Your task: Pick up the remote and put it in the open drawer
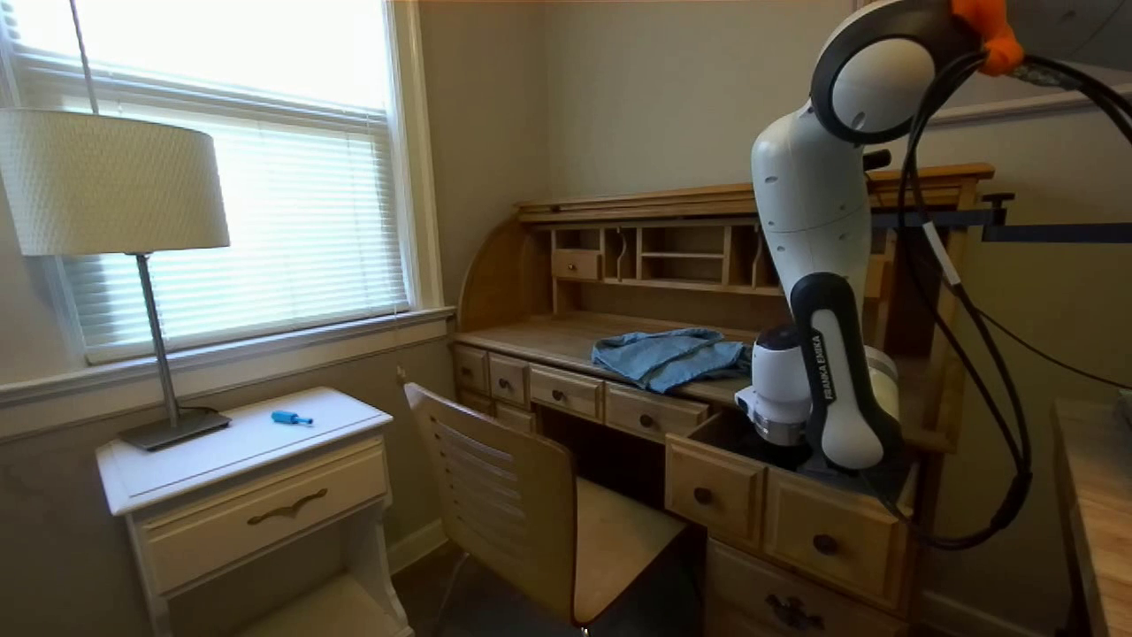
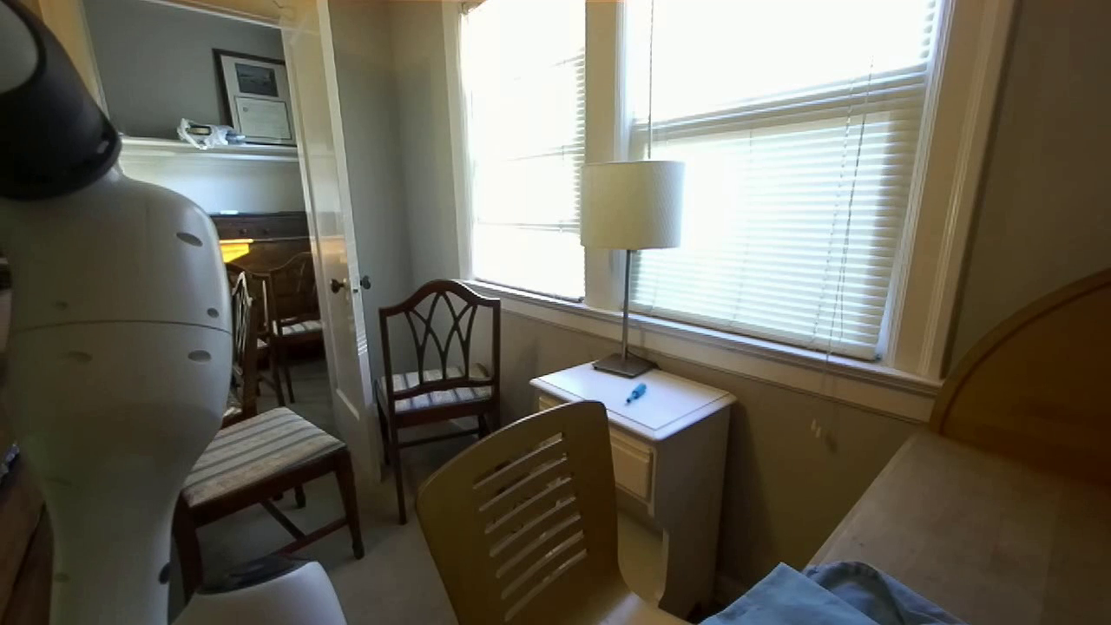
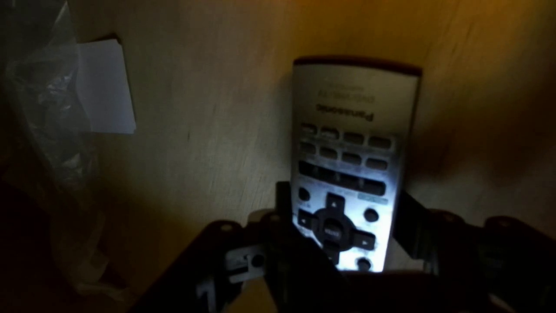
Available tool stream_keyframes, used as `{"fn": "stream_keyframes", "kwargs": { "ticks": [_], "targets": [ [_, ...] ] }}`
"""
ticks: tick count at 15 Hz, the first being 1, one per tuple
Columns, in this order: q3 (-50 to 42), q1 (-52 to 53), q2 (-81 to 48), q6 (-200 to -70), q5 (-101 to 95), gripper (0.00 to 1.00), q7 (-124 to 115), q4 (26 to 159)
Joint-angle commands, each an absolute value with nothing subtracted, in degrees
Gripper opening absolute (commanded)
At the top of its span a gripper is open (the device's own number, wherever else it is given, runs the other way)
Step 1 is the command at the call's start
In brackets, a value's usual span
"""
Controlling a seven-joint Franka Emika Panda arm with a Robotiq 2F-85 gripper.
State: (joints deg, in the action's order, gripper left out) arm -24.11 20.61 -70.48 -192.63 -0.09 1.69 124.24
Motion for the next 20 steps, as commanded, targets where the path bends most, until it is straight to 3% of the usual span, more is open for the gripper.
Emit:
{"fn": "stream_keyframes", "kwargs": {
  "ticks": [1,3,5,20],
  "targets": [
    [-22.92,20.20,-70.09,-190.72,1.35,0.81,2.18,123.76],
    [-23.30,20.45,-68.36,-190.64,1.13,0.86,2.38,125.69],
    [-23.16,19.55,-65.99,-190.92,0.04,0.99,3.33,127.83],
    [-19.54,9.52,-42.55,-193.15,-2.38,1.00,9.02,143.18]
  ]
}}
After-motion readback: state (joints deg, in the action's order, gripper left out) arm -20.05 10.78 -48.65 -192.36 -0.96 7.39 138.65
